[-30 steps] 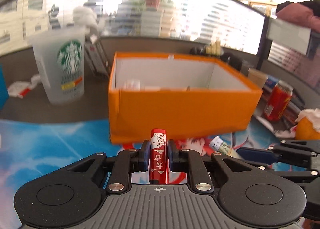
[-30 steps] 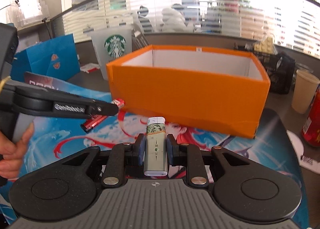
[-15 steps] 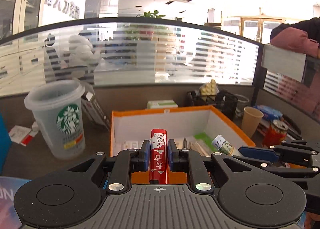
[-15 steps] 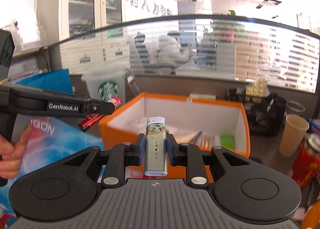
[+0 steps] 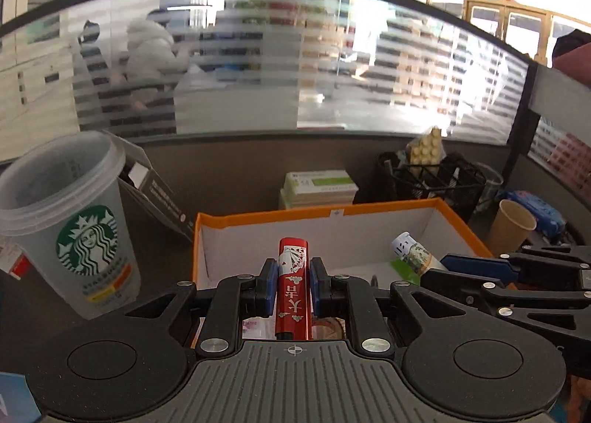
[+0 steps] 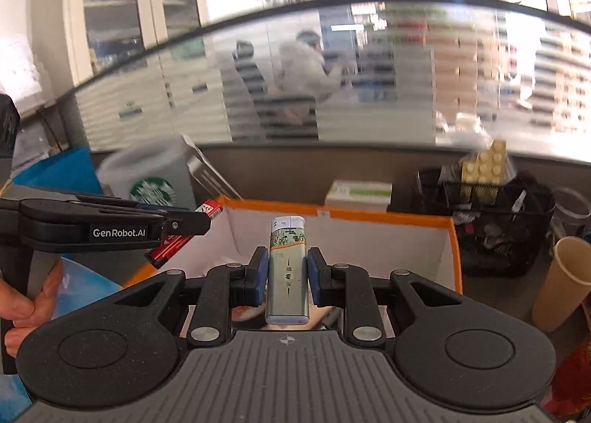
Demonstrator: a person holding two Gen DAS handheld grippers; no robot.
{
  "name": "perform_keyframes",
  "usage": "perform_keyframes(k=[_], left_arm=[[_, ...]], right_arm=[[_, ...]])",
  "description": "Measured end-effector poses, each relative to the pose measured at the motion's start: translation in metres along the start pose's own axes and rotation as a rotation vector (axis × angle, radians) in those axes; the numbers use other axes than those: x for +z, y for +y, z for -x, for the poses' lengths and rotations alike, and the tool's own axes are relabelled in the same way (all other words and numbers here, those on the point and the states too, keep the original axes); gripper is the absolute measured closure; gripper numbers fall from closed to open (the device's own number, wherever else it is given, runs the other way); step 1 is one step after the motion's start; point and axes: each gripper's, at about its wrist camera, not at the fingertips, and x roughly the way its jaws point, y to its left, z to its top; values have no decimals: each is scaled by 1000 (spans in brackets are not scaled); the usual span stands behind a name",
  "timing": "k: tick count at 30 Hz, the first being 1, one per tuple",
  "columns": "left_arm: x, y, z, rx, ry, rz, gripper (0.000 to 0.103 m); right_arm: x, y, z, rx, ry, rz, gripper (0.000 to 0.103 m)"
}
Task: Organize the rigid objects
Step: 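Carry the red lighter with the left tool while the right tool carries the white-green lighter over the box, then lower both lighters into the orange box and open both tools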
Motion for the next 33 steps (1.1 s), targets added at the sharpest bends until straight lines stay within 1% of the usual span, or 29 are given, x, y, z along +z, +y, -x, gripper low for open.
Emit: perform_keyframes(k=[4,6,9,17,19,20,22,24,26,28,29,30,32,33], left_arm=[[-7,-2,-29,1,71,-17,87],[-11,-4,-40,-11,107,-23,87],[-15,-5,-56,-25,159,-16,87],[-19,-6,-72,-13,224,-37,86],[-18,-8,-73,-7,226,-50,86],[-17,-8,-72,-5,229,-53,86],[-16,-10,-73,7,228,-66,83],[-16,-12,-74,14,232,-73,82],[-15,-10,-72,12,231,-57,72],[-15,-9,-69,16,221,-51,46],[-14,-9,-65,15,206,-52,40],[-13,-10,-61,9,196,-56,37],[-10,-11,-55,14,189,-54,27],[-9,-12,-50,31,178,-55,13]], right_arm=[[-9,-3,-34,-24,93,21,82],[-15,-3,-46,-25,135,27,82],[-21,-3,-59,-32,175,33,82],[-27,-9,-79,-59,261,58,82],[-28,-9,-83,-62,283,63,82],[-28,-10,-85,-65,291,64,81],[-29,-10,-86,-70,294,67,73],[-28,-9,-85,-52,292,64,56],[-28,-6,-84,-65,285,80,49],[-28,-4,-81,-76,278,101,49],[-27,-5,-79,-75,274,97,49],[-27,-5,-77,-75,273,92,49],[-26,-6,-70,-76,262,90,48],[-24,-6,-67,-79,256,89,48]])
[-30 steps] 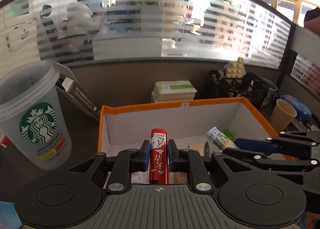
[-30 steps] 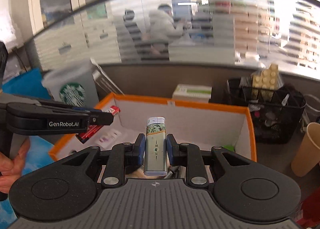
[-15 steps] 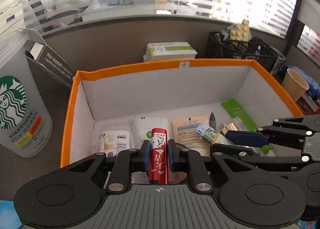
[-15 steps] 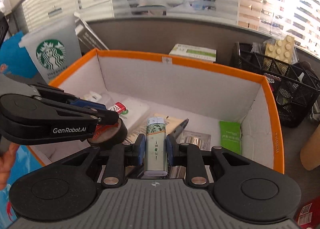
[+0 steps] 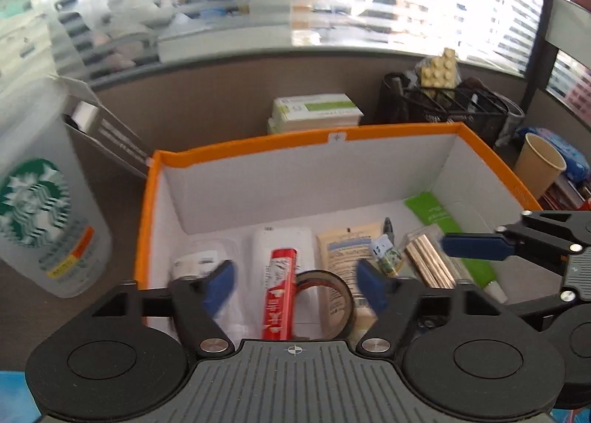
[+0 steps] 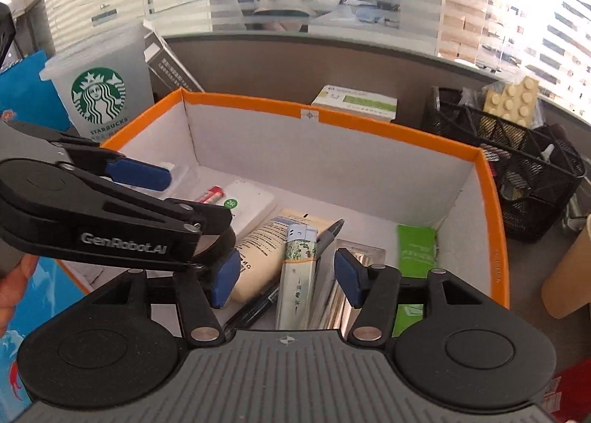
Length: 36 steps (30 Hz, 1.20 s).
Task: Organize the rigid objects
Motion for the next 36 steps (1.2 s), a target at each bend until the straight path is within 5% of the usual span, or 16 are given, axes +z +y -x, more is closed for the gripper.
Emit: perform_keyframes(k=[4,14,36], left_arm=[[-1,0,29,4,-70,-9,3],[-29,20,99,129,-190,26,0],[-91,40,159,236,-258,151,0]], right_arm=[[1,-1,21,-12,-45,-12,46],[-18,21,97,21,-240,-45,7],[-78,89,139,74,-298,-71,0]])
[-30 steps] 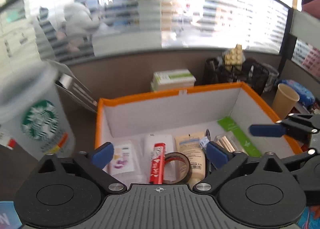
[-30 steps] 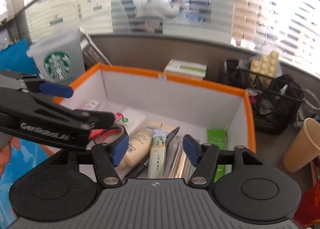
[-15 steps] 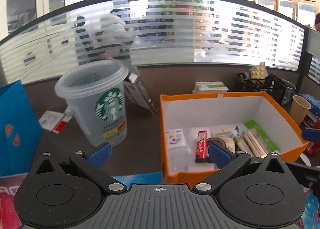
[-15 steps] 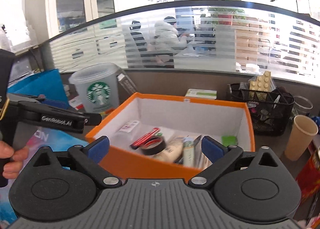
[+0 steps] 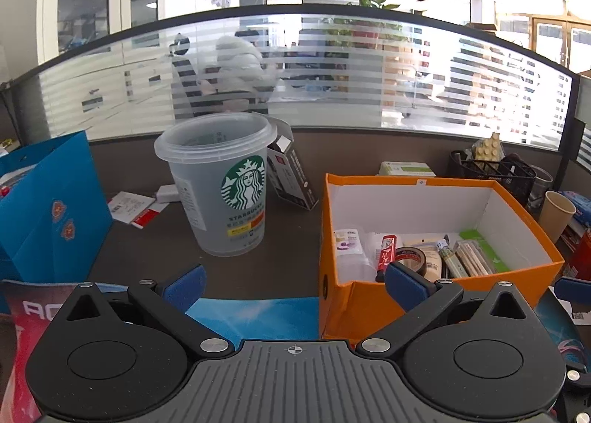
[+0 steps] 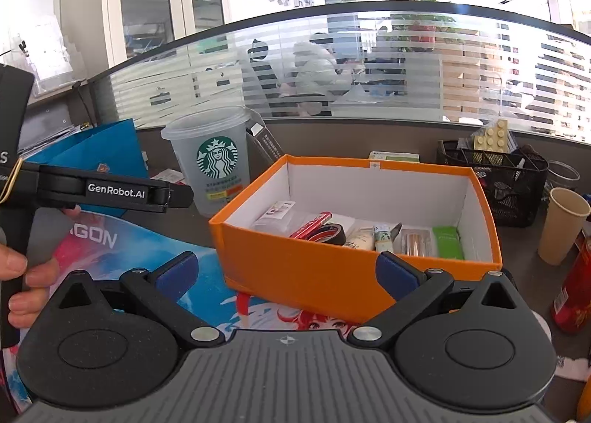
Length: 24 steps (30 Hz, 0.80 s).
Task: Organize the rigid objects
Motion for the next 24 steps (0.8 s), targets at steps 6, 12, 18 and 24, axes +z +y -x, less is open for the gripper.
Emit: perform_keyframes(k=[6,12,18,24], left_arm=[[-7,-6,19,-19,-28,14,0],[-10,-12,32,-29,-35,18,0],[-13,-19,43,-26,-45,1,0],[-16,-26,53,-25,-62,-36,0]], right_arm=[[-5,3,9,-4,-23,-38,0],[-7,3,19,-28,-40,-51,0],[-9,4,24,-47,-55,-54,0],[-11,3,25,-63,-62,-58,0]])
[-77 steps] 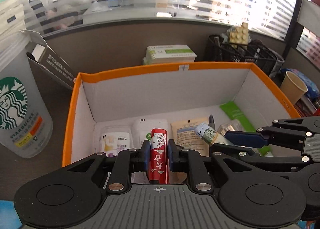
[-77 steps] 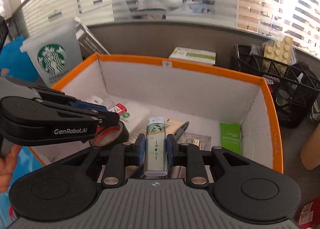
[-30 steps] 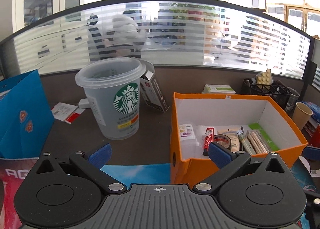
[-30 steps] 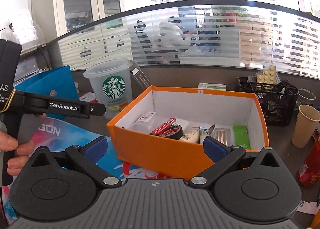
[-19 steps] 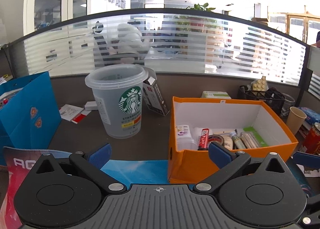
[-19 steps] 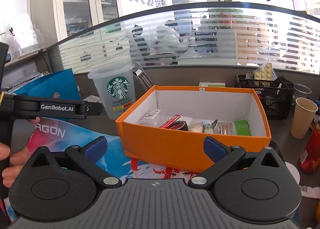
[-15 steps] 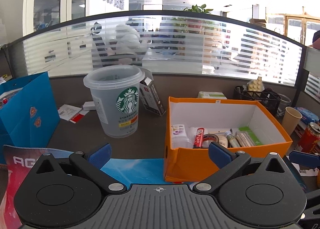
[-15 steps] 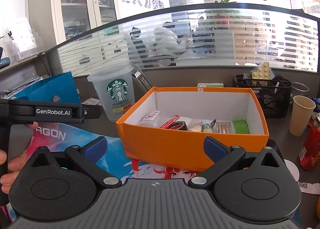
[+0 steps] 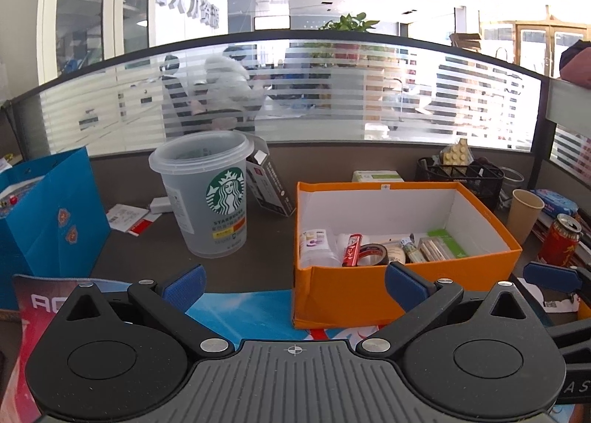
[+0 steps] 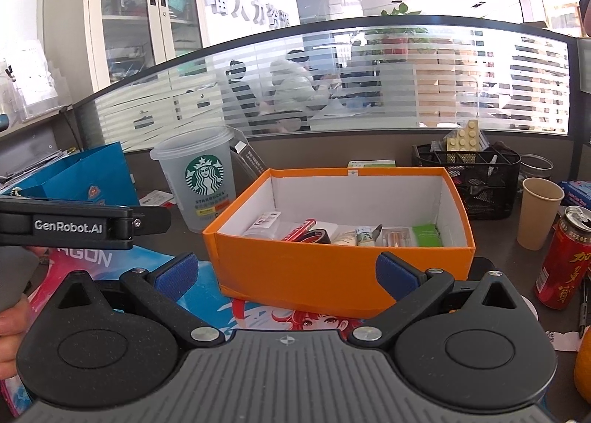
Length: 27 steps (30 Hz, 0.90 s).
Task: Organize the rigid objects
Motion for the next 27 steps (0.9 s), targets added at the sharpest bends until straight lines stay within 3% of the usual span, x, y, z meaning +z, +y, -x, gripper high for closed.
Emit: perform_keyframes(k=[8,16,18,22,27], left_arm=[[-5,-1,2,-16,-27,-2,0],[-11,-17,8,258,-137,-6,0],[-10,-20,9,237,-133,-56,0],[-7,-29,2,176,-26,-173,0],[-13,-35,0,202,-16,-185,0]], right_arm=[[-3,-4,-2,-34,7,6,0],[-7,-4,-6,-45,19,22,0],[-7,-5,-6,-49,21,28,0],[-8,-5,-8,-45,23,25,0],[-9,-5,-8,-52,24,32,0]])
